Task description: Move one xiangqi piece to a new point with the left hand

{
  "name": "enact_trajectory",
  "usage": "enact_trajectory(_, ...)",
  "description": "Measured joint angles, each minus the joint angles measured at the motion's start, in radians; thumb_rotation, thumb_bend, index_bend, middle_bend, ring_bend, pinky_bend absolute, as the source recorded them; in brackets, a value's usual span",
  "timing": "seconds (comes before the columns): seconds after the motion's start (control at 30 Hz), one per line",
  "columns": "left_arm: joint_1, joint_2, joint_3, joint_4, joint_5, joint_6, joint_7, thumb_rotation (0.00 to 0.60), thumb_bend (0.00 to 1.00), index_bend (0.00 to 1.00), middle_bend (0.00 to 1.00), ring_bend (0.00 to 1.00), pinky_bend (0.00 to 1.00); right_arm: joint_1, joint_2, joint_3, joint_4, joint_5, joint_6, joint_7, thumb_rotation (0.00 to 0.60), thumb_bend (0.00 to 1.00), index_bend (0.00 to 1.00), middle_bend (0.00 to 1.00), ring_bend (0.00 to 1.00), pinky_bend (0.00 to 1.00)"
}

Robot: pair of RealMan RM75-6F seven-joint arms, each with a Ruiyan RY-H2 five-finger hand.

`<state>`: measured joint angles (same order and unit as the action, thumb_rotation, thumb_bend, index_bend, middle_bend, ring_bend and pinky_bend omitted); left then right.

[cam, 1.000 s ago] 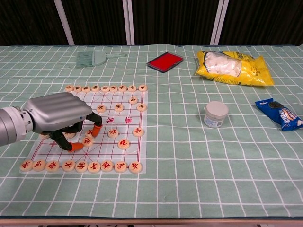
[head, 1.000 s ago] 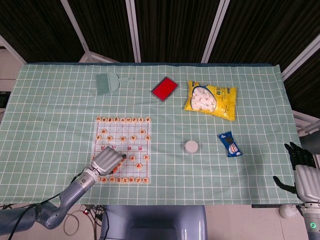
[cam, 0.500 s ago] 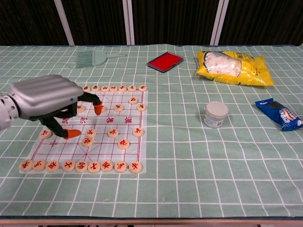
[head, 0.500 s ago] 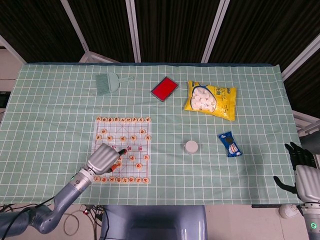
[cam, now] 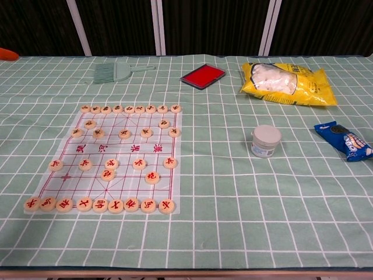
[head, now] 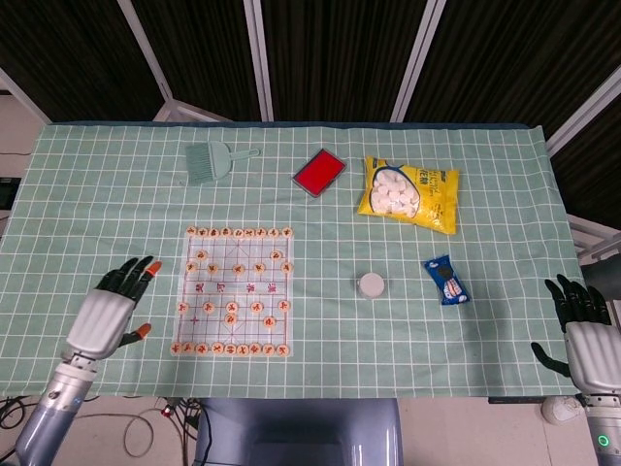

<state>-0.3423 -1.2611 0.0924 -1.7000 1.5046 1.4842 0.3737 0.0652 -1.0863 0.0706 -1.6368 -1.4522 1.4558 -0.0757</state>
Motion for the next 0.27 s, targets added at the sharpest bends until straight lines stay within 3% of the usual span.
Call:
enact_trajectory(0.13, 0.074, 0.023, 0.015, 0.045, 0.02, 0.096, -0.053, 0.6, 0.06, 0.0, 0.0, 0.0, 0.05, 0.001, -0.009, 0.0, 0.01, -0.009, 0.013, -0.04, 0.6, 0.27, 0.0, 0.0, 0.0, 0.0)
enact_trajectory(0.27, 0.124, 0.035, 0.018, 0.091, 0.03, 0.127, -0.133, 0.6, 0.05, 0.0, 0.0, 0.0, 0.03, -0.001, -0.016, 0.004, 0.01, -0.001, 0.016, -0.047, 0.6, 0.27, 0.0, 0.0, 0.0, 0.0)
